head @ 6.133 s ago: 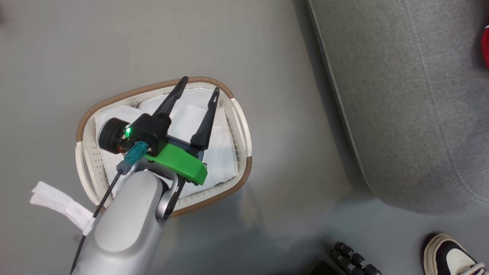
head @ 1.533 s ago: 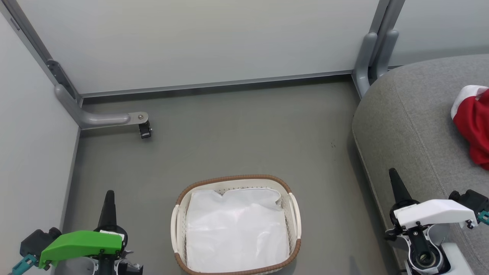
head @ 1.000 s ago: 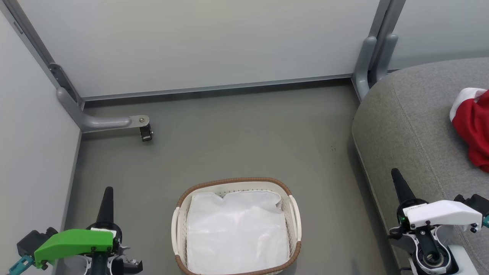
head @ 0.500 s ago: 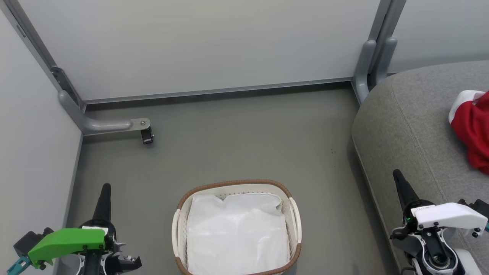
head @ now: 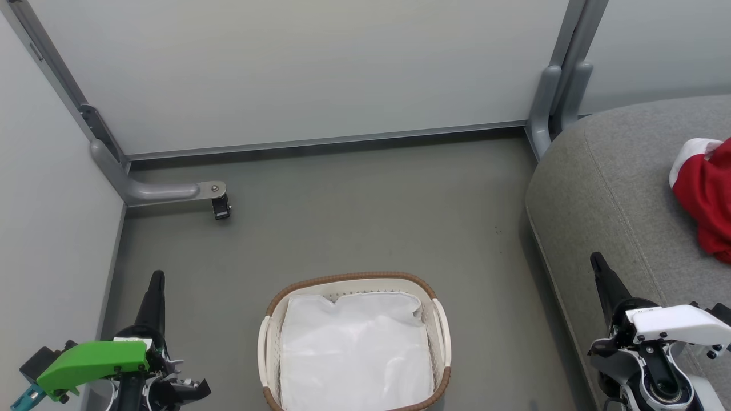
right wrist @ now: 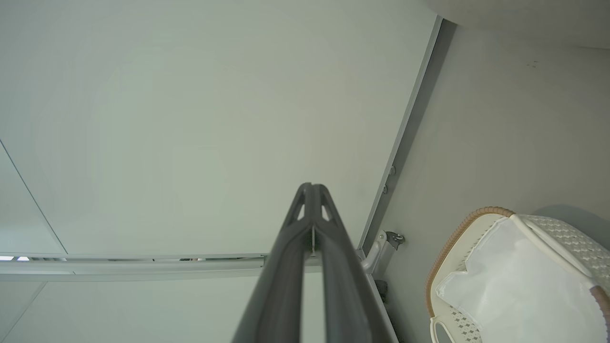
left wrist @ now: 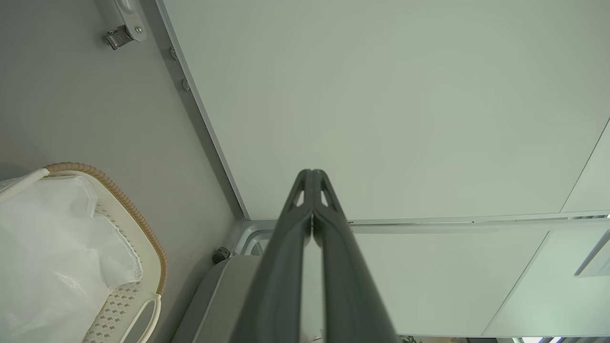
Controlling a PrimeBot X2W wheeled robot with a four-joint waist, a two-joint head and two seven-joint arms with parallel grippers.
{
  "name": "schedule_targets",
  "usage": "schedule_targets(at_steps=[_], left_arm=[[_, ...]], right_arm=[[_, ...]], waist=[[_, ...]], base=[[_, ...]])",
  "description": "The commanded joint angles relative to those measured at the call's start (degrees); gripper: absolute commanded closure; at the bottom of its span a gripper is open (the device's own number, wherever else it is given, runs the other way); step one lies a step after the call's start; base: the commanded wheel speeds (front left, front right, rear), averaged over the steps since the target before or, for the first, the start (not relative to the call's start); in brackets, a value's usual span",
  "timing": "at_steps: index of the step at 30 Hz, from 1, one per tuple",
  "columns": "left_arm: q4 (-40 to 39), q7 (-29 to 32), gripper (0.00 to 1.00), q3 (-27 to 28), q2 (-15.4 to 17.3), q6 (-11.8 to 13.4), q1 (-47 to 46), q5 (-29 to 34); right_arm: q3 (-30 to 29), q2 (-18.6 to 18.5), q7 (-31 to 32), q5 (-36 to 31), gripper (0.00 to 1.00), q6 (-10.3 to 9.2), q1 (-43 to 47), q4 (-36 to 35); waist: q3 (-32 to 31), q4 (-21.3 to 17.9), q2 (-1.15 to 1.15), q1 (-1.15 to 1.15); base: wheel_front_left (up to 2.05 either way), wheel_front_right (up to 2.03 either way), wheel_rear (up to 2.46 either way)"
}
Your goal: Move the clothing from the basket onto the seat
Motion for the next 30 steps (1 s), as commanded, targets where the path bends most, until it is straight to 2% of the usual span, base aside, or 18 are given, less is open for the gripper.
schedule_targets(at_steps=[1, 13, 30], left_arm=[[-0.5, 0.3, 1.00, 0.4, 0.3, -0.4, -1.1, -1.3], [-0.7, 1.5, 1.00, 0.9, 0.4, -0.6, -1.1, -5.3], [-0.7, 1.5, 1.00, 0.9, 0.4, -0.6, -1.0, -5.2]], right_arm=[[-0.3, -0.3, 0.6, 1.3, 1.00, -0.03, 1.0, -0.5], [-0.8, -0.4, 1.6, 5.9, 1.00, -0.04, 1.4, -1.2], [-0.8, -0.4, 1.6, 5.7, 1.00, -0.04, 1.4, -1.1]], waist=[[-0.1, 0.0, 0.00, 0.00], [-0.7, 0.1, 0.00, 0.00], [-0.7, 0.1, 0.00, 0.00]], base=[[0.00, 0.00, 0.00], [0.00, 0.00, 0.00], [0.00, 0.00, 0.00]])
